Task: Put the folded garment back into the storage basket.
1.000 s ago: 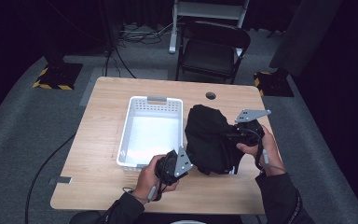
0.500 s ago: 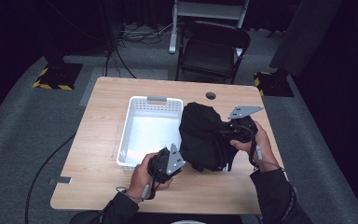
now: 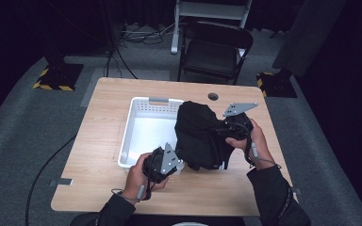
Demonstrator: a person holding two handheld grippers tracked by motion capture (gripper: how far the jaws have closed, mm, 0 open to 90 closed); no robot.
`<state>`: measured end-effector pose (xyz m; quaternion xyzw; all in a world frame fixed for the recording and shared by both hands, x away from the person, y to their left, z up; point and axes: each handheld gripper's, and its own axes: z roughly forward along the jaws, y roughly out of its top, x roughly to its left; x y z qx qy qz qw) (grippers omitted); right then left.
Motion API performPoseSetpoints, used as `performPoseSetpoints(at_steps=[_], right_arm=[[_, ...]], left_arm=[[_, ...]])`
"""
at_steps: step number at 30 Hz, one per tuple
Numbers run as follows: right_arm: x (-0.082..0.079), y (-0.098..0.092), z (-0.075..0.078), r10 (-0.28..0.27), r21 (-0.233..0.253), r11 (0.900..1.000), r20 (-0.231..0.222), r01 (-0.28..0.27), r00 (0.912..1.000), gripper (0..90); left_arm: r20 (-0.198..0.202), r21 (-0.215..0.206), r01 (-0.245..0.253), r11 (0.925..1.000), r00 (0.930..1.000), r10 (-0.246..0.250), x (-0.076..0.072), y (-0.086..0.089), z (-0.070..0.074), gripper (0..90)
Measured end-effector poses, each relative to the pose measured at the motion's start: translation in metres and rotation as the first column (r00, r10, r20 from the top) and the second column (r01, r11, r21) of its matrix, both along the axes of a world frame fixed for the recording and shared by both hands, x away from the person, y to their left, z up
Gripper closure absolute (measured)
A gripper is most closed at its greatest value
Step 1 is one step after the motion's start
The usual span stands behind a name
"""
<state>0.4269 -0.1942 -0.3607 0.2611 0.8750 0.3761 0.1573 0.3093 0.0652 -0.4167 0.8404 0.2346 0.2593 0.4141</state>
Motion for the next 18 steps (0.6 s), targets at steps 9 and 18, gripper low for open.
performPoseSetpoints(at_steps=[9, 18], right_arm=[[0.005, 0.013, 0.005, 0.010, -0.003, 1.000, 0.001, -0.010, 1.0000, 65.3], [0.007, 0.025, 0.010, 0.023, -0.006, 1.000, 0.005, -0.023, 0.9997, 65.4]], left_arm=[[0.001, -0.017, -0.029, 0.9994, 0.9996, 0.029, 0.001, 0.010, 0.002, 77.7], [0.007, -0.042, -0.051, 0.9978, 0.9987, 0.051, 0.001, 0.019, 0.006, 77.7]])
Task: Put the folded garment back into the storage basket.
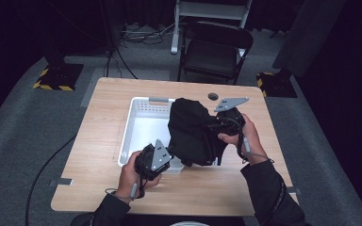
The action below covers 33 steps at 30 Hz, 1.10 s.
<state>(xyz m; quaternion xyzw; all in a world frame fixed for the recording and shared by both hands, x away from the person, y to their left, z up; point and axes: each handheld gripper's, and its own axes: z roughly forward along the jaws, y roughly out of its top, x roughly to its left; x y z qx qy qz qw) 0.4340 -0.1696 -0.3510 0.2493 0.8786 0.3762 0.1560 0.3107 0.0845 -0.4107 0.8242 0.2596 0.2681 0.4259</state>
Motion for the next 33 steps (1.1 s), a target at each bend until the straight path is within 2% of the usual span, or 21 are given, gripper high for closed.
performPoseSetpoints(at_steps=[2, 19, 33], right_arm=[[0.000, 0.003, 0.001, 0.003, -0.004, 1.000, 0.002, -0.003, 1.0000, 65.4], [0.008, 0.032, -0.001, 0.032, -0.025, 0.999, -0.007, -0.032, 0.9995, 65.5], [0.012, 0.049, -0.006, 0.047, -0.022, 0.999, -0.018, -0.047, 0.9987, 65.5]], left_arm=[[0.003, 0.010, -0.003, 0.9999, 1.0000, 0.003, 0.000, 0.002, 0.001, 77.7], [-0.015, -0.004, -0.059, 0.9982, 0.9981, 0.059, 0.002, 0.022, -0.005, 77.6], [-0.021, -0.002, -0.098, 0.9952, 0.9950, 0.098, 0.002, 0.038, -0.008, 77.6]])
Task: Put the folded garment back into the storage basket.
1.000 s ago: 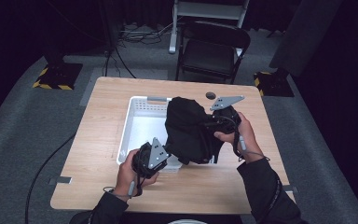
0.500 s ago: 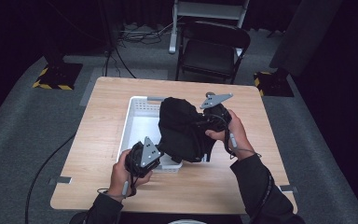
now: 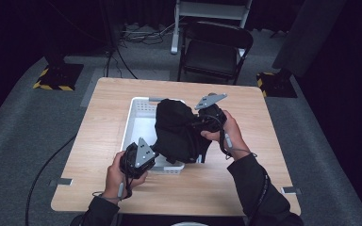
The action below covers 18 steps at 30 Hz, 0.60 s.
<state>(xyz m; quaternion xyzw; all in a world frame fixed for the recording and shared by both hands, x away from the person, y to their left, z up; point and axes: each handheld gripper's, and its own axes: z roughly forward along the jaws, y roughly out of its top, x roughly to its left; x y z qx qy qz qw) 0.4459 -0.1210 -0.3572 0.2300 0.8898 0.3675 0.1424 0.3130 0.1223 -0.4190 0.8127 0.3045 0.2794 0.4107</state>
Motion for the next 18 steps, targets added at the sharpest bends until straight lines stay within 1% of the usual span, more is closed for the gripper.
performPoseSetpoints(at_steps=[4, 6, 12, 18], right_arm=[[0.001, 0.007, -0.001, 0.005, -0.002, 1.000, -0.002, -0.005, 1.0000, 65.6], [0.002, 0.010, -0.002, 0.008, -0.004, 1.000, -0.002, -0.008, 1.0000, 65.6], [0.003, 0.018, -0.004, 0.014, -0.002, 1.000, -0.010, -0.014, 0.9999, 65.6], [0.005, 0.030, -0.008, 0.023, -0.016, 1.000, -0.014, -0.023, 0.9996, 65.6]], left_arm=[[-0.002, 0.007, -0.005, 1.0000, 1.0000, 0.005, 0.000, 0.004, -0.001, 77.6], [-0.003, 0.022, -0.011, 0.9997, 0.9999, 0.011, 0.000, 0.007, -0.001, 77.6], [-0.002, 0.015, -0.029, 0.9995, 0.9996, 0.029, 0.000, 0.013, 0.000, 77.6], [-0.011, 0.006, -0.050, 0.9987, 0.9987, 0.050, 0.001, 0.020, -0.004, 77.7]])
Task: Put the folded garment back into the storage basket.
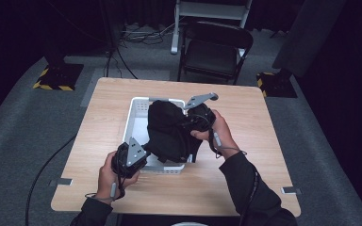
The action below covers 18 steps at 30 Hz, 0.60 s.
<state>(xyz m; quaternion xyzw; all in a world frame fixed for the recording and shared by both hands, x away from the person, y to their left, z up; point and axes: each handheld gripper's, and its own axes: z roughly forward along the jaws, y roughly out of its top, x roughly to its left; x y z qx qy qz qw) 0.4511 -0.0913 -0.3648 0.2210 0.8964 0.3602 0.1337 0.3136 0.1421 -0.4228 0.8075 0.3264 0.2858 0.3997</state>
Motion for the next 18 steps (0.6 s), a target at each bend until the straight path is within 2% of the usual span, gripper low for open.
performPoseSetpoints(at_steps=[12, 18], right_arm=[[0.005, 0.016, -0.004, 0.015, -0.020, 1.000, -0.014, -0.015, 0.9998, 65.6], [0.007, 0.024, -0.008, 0.023, -0.021, 1.000, -0.023, -0.023, 0.9995, 65.6]], left_arm=[[-0.010, 0.014, -0.030, 0.9995, 0.9995, 0.030, 0.003, 0.010, -0.003, 77.7], [-0.018, 0.004, -0.047, 0.9989, 0.9987, 0.047, 0.004, 0.017, -0.005, 77.6]])
